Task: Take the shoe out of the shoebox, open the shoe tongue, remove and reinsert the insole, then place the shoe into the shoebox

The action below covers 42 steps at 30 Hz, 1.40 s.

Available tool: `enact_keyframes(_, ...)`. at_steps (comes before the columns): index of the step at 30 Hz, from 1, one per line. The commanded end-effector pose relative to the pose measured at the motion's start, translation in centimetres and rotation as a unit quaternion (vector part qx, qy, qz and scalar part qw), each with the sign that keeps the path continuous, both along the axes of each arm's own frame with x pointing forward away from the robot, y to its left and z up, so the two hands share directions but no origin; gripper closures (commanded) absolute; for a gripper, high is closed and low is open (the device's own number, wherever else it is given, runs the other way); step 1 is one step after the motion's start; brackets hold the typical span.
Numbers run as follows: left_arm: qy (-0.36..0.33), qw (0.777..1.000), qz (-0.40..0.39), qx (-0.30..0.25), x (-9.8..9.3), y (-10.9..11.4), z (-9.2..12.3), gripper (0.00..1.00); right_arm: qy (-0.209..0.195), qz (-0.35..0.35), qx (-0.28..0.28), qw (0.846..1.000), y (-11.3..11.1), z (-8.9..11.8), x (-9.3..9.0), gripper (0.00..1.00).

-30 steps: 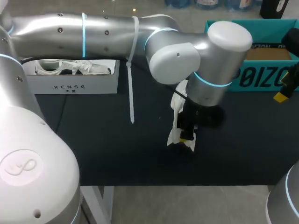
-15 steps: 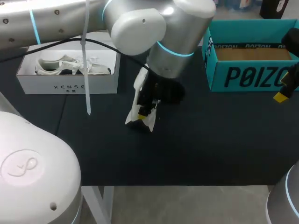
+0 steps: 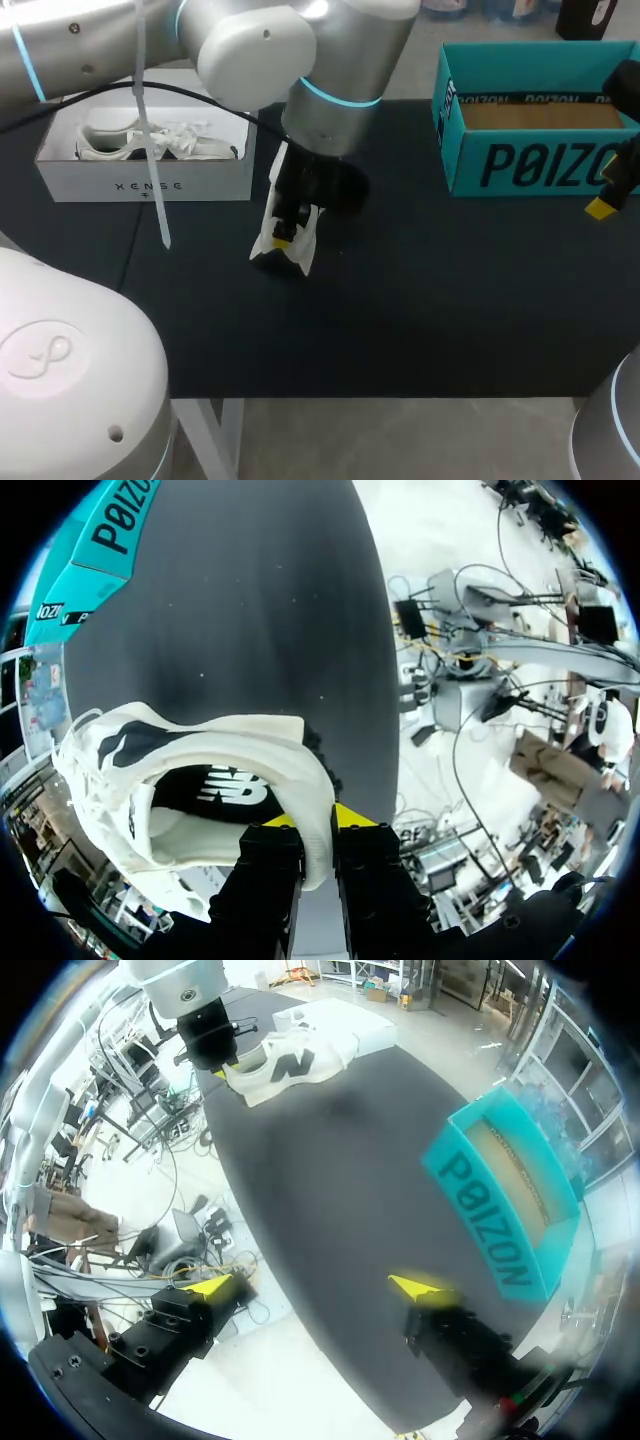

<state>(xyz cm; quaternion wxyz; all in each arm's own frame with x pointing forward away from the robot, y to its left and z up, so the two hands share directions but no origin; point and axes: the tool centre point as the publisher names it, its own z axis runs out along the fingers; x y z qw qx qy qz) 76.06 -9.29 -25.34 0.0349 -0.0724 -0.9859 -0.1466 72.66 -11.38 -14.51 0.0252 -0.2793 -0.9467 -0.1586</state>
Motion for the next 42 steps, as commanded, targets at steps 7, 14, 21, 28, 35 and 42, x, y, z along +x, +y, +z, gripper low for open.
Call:
enact_keyframes(7, -0.001, 1.0, -0.001, -0.001, 0.0, 0.1, 0.2, 1.0, 0.002, 0.001, -0.001, 1.0, 0.0, 0.0, 0.2, 0.0)
enact_keyframes(14, -0.009, 1.0, -0.024, 0.001, 1.1, 1.0, 0.8, 1.0, 0.002, 0.001, -0.001, 1.0, 0.0, 0.0, 0.2, 0.0)
enact_keyframes(21, -0.02, 0.989, -0.139, 0.055, 6.7, 6.1, 2.5, 1.0, 0.002, 0.001, -0.001, 1.0, 0.0, 0.0, 0.2, 0.0)
enact_keyframes(28, -0.052, 0.951, -0.304, 0.0, 12.6, 12.3, 5.4, 1.0, 0.002, 0.001, -0.001, 1.0, 0.0, 0.0, 0.2, 0.0)
enact_keyframes(35, -0.052, 0.91, -0.411, -0.012, 18.2, 18.6, 7.8, 1.0, 0.002, 0.001, -0.001, 1.0, 0.0, 0.0, 0.2, 0.0)
enact_keyframes(42, -0.088, 0.825, -0.558, -0.004, 22.6, 27.6, 10.5, 1.0, 0.002, 0.001, -0.001, 1.0, 0.0, 0.0, 0.2, 0.0)
